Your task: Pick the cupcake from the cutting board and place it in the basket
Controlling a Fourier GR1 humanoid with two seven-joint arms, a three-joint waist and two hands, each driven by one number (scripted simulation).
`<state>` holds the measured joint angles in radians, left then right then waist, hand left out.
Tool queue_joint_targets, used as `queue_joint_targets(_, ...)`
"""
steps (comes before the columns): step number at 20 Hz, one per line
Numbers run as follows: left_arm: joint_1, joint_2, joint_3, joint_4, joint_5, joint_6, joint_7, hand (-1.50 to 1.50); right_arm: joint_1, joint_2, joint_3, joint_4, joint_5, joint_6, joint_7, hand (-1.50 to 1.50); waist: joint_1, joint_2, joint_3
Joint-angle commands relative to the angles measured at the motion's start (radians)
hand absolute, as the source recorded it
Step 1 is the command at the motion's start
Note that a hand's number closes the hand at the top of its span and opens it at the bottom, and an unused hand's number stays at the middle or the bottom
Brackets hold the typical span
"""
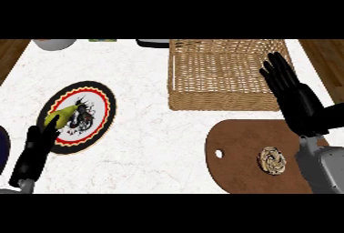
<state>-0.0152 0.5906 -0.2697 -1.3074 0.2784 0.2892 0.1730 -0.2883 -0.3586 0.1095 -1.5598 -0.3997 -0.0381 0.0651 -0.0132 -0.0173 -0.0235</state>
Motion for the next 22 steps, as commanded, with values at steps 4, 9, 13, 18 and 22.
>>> queue_joint_targets(4, 0.036, -0.102, -0.013, -0.005, 0.056, -0.023, -0.022, 0.00, -0.055, 0.012, 0.102, -0.093, -0.216, 0.378, -0.024, 1.50, 0.037, 0.018, 0.024)
queue_joint_targets(9, 0.051, -0.131, -0.031, -0.007, 0.095, -0.059, 0.011, 0.00, -0.016, 0.014, 0.350, -0.225, -0.253, 0.730, -0.102, 1.50, 0.035, 0.018, 0.027)
queue_joint_targets(13, 0.104, -0.145, -0.008, -0.047, 0.111, -0.029, 0.014, 0.00, 0.226, -0.139, 0.340, -0.439, -0.016, 0.802, -0.236, -1.50, -0.031, 0.004, 0.026)
queue_joint_targets(18, 0.136, -0.158, -0.019, -0.032, 0.099, -0.044, -0.024, 0.00, 0.113, -0.227, 0.136, -0.508, 0.257, 0.708, -0.235, -1.50, -0.027, 0.004, 0.025)
queue_joint_targets(22, 0.148, -0.142, -0.009, -0.040, 0.103, -0.065, -0.030, 0.00, 0.039, -0.335, -0.012, -0.578, 0.369, 0.682, -0.216, -1.50, -0.016, 0.009, 0.023)
